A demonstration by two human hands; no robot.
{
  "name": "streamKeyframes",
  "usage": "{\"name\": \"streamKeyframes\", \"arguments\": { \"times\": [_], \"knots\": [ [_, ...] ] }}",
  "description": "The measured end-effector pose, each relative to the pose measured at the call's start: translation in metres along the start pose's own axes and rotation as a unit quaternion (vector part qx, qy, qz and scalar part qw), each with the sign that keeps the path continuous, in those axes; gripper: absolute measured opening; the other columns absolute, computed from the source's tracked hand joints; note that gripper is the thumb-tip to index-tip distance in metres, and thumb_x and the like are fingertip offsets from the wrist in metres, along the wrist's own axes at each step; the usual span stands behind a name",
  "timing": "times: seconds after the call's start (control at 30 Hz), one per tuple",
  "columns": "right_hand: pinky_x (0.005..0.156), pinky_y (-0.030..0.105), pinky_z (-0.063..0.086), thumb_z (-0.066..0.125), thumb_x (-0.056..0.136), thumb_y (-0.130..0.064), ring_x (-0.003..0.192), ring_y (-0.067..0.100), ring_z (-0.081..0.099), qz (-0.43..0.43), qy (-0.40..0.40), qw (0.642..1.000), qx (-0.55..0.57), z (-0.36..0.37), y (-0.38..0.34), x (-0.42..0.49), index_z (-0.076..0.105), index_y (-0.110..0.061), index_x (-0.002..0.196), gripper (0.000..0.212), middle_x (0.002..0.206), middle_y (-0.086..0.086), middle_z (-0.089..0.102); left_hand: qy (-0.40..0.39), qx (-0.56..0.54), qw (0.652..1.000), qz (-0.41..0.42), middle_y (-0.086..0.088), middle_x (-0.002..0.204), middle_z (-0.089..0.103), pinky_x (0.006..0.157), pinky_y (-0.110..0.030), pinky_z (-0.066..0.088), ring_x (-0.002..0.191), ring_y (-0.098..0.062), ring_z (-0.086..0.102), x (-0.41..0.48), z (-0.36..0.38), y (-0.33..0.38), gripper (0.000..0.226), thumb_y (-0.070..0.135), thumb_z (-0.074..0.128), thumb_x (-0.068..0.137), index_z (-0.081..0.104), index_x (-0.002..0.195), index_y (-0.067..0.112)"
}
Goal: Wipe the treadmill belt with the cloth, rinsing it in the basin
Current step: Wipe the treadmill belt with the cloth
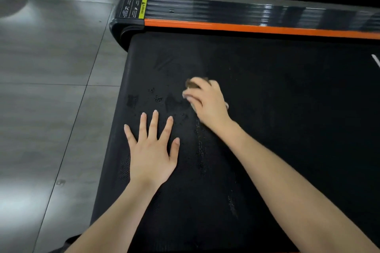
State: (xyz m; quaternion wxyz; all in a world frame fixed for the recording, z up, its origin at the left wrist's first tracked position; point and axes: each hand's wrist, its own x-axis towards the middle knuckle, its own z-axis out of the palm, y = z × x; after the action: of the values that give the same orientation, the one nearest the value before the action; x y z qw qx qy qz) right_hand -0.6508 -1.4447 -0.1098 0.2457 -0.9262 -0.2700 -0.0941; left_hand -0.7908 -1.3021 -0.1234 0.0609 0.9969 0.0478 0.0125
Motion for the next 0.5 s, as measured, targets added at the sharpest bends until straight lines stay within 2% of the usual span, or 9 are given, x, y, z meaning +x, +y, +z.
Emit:
{"name": "streamKeyframes", "arguments": {
  "times": [0.13,0.23,0.27,0.33,0.37,0.43,0.5],
  "knots": [
    [0.088,0.034,0.043,0.056,0.089,-0.02,0.119,0.025,0.042,-0.051,-0.094,0.993,0.041,-0.038,-0.041,-0.13,0.068,-0.029,0.102,0.02,0.133,-0.004,0.051,-0.01,0.003,1.0,-0.003,-0.011,0.155,0.025,0.111,-0.065,0.007,0.144,-0.035,0.012,-0.001,-0.001,0.0,0.059,0.051,0.019,0.094,0.031,0.147,0.026],
    [0.084,0.037,0.05,0.051,0.092,-0.029,0.128,0.017,0.034,-0.107,-0.188,0.974,0.066,-0.067,-0.046,-0.196,0.06,-0.036,0.111,0.023,0.14,-0.012,0.04,-0.012,0.001,1.0,-0.004,-0.01,0.156,0.022,0.112,-0.063,0.005,0.145,-0.034,0.01,-0.001,-0.002,0.0,0.061,0.053,0.015,0.094,0.028,0.148,0.028],
    [0.088,0.039,0.05,0.049,0.093,-0.032,0.129,0.018,0.035,-0.126,-0.2,0.97,0.053,-0.075,-0.037,-0.201,0.059,-0.037,0.112,0.023,0.14,-0.012,0.039,-0.011,0.001,1.0,-0.006,-0.01,0.156,0.022,0.112,-0.063,0.004,0.145,-0.034,0.009,-0.002,-0.003,0.0,0.062,0.054,0.014,0.093,0.027,0.148,0.028],
    [0.101,0.042,0.041,0.049,0.092,-0.032,0.123,0.023,0.044,-0.138,-0.181,0.974,0.017,-0.084,-0.007,-0.201,0.062,-0.033,0.111,0.023,0.138,-0.007,0.044,-0.008,0.002,1.0,-0.01,-0.009,0.157,0.019,0.113,-0.062,0.003,0.145,-0.033,0.007,-0.003,-0.004,0.001,0.061,0.054,0.014,0.094,0.025,0.149,0.029],
    [0.104,0.043,0.039,0.05,0.091,-0.032,0.118,0.027,0.049,-0.115,-0.149,0.982,0.0,-0.088,0.013,-0.2,0.064,-0.031,0.11,0.024,0.135,-0.002,0.048,-0.008,0.003,1.0,-0.012,-0.008,0.158,0.017,0.113,-0.061,0.002,0.146,-0.032,0.006,-0.003,-0.004,0.002,0.059,0.054,0.015,0.096,0.023,0.149,0.03],
    [0.103,0.04,0.035,0.051,0.09,-0.03,0.113,0.034,0.052,-0.016,-0.07,0.997,-0.008,-0.1,0.05,-0.199,0.066,-0.027,0.109,0.025,0.133,0.004,0.051,-0.016,0.009,1.0,-0.015,-0.006,0.159,0.012,0.114,-0.059,-0.001,0.146,-0.03,0.001,-0.003,-0.004,0.003,0.057,0.052,0.017,0.097,0.018,0.15,0.032],
    [0.103,0.036,0.031,0.053,0.09,-0.028,0.118,0.035,0.046,0.08,-0.024,0.996,0.003,-0.106,0.068,-0.202,0.068,-0.025,0.11,0.026,0.136,0.004,0.049,-0.016,0.018,1.0,-0.019,-0.005,0.159,0.01,0.114,-0.058,-0.002,0.146,-0.029,-0.001,-0.003,-0.004,0.003,0.057,0.052,0.018,0.097,0.015,0.151,0.033]
  ]
}}
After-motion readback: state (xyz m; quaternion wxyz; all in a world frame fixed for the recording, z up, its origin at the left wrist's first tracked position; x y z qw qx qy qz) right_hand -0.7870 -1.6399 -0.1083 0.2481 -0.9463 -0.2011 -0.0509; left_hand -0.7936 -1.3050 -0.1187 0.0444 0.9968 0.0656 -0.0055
